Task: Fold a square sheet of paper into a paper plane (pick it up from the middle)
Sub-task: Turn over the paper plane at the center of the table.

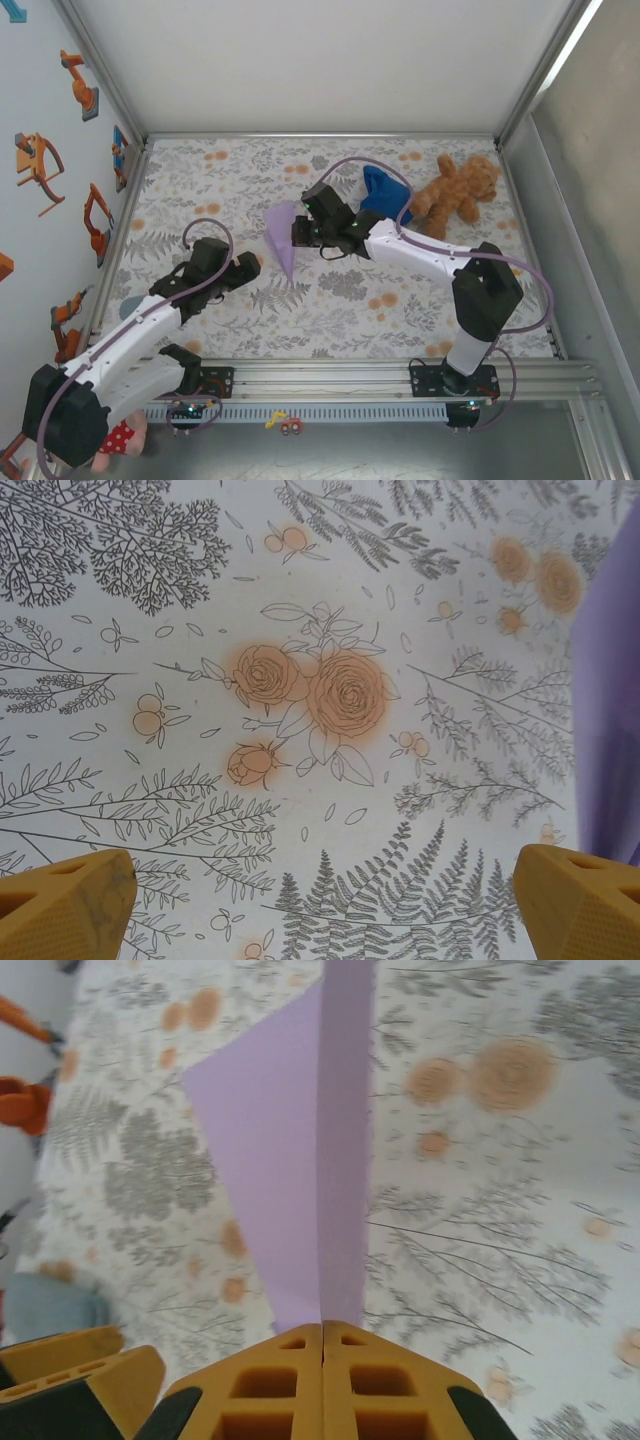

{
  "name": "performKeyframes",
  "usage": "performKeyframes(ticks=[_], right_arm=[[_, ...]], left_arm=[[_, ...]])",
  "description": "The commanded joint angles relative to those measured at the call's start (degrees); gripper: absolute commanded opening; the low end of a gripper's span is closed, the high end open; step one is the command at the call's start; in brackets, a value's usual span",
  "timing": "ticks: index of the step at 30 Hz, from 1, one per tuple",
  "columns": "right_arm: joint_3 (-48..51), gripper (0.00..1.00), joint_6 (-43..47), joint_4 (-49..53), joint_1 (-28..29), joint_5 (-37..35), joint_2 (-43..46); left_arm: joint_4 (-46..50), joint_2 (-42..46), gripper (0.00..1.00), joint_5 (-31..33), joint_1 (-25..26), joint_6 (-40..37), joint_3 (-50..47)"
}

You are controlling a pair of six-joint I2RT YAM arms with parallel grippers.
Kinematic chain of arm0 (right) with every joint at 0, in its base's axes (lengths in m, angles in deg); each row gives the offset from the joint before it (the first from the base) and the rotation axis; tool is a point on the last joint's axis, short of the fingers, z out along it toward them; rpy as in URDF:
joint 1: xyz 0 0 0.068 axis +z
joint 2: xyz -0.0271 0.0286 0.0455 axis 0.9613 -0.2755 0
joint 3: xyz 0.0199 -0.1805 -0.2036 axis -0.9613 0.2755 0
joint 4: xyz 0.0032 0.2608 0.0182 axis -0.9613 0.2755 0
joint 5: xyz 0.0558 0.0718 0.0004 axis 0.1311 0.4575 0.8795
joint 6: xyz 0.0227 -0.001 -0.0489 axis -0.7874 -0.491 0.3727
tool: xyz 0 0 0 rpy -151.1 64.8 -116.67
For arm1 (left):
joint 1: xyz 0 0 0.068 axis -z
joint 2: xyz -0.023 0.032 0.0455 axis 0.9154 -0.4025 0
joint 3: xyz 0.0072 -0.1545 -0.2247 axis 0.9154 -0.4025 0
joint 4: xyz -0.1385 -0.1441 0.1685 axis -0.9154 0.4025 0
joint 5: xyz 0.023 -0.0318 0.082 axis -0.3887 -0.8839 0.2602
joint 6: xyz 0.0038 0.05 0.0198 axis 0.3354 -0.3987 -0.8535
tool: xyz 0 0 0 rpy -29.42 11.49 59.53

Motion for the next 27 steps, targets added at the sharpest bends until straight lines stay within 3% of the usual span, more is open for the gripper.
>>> performKeyframes(ticks=[1, 7, 11, 16, 27], right_arm=[[4.0, 0.00, 1.9, -10.8, -2.6, 12.1, -1.3], [9.6, 0.00, -0.9, -21.1, -5.7, 21.5, -5.6], [13.1, 0.00, -2.4, -24.9, -7.4, 23.8, -7.5], [17.4, 0.00, -3.7, -29.5, -10.0, 25.9, -8.4], [20.8, 0.00, -3.4, -31.0, -12.3, 26.9, -8.9]], left_arm=[[2.6, 1.8, 0.97, 0.4, -0.3, 1.6, 0.6], [-1.6, 1.3, 1.00, -8.3, 0.2, 0.0, 0.6], [-3.8, -2.0, 0.96, -10.9, 1.2, 0.4, 1.1], [-8.7, -8.5, 0.83, -14.0, 3.3, 1.0, 2.8], [-12.4, -26.7, 0.53, -12.6, 10.3, 0.3, 13.1]])
